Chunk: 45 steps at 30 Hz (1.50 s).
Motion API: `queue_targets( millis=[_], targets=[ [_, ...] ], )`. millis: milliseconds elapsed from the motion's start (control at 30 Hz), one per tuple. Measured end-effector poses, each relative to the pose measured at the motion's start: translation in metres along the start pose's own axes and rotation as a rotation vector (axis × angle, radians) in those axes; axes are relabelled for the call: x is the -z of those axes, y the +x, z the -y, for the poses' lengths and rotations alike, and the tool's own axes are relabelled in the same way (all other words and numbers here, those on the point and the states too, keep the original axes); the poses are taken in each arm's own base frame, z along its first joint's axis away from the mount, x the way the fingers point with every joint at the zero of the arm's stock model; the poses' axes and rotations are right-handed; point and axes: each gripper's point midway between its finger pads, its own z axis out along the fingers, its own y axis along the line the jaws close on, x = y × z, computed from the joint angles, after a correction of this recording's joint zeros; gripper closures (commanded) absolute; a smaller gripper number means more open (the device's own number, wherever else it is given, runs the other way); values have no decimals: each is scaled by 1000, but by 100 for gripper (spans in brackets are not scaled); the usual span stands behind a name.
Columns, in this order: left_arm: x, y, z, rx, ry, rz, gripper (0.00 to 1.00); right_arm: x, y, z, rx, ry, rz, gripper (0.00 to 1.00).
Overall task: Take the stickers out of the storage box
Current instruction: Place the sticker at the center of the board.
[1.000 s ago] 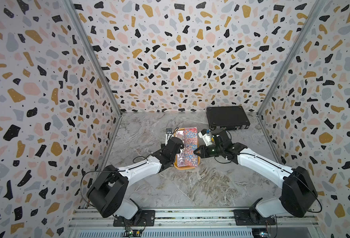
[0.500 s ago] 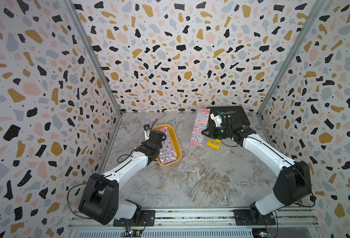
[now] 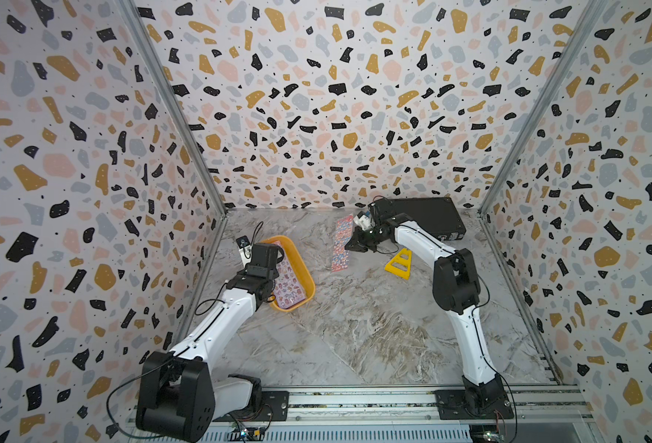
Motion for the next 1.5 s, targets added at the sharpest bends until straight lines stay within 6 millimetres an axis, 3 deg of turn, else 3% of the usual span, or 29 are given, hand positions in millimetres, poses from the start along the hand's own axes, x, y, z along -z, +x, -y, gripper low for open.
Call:
queue_targets(
  millis=[267, 400, 600, 1067, 1233, 1500],
  targets=[
    [-1, 6, 0, 1, 12, -23, 100, -55, 3, -13, 37, -27, -85, 100],
    [-1, 7, 2, 2, 22, -29, 100, -69, 12, -1, 12, -20, -123, 99],
    [-1, 9, 5, 4, 41, -39, 100, -88, 20, 22, -18, -11, -162, 84],
    [-2, 16, 14, 11, 97, -69, 100, -83, 2, 20, 13, -2, -100, 59],
    [-1, 17, 19, 14, 126, -70, 100, -74, -5, 22, 8, 51, -51, 44],
    [2, 20, 29, -18, 160, -75, 100, -45, -11, 49, -57, 178, 23, 42]
  ],
)
